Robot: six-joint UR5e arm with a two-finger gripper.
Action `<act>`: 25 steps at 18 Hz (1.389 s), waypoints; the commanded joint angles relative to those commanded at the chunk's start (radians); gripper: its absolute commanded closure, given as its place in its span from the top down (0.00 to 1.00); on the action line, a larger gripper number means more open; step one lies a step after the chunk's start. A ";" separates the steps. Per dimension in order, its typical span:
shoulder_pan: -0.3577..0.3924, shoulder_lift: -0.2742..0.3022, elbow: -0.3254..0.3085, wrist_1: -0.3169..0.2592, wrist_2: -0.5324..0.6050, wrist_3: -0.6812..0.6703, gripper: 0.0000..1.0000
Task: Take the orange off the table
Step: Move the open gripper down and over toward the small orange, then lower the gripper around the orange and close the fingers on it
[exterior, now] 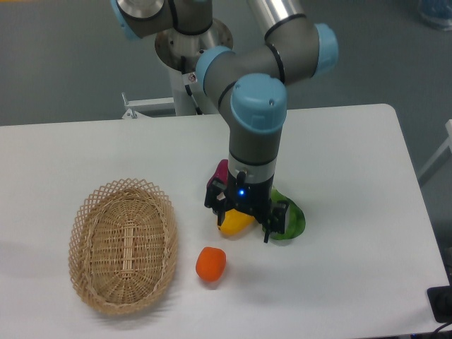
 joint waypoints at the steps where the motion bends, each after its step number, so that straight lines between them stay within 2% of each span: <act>1: 0.000 -0.006 -0.009 0.003 0.000 0.021 1.00; 2: 0.002 -0.012 -0.034 0.032 0.002 0.055 1.00; 4: 0.003 -0.015 -0.113 0.144 0.002 0.094 1.00; 5: 0.005 -0.015 -0.127 0.187 0.002 0.085 1.00; 8: 0.005 -0.022 -0.129 0.190 -0.003 0.075 1.00; 12: -0.003 -0.057 -0.147 0.190 -0.002 0.065 1.00; 22: -0.081 -0.112 -0.144 0.206 -0.002 0.028 1.00; 25: -0.083 -0.124 -0.140 0.206 -0.002 0.028 1.00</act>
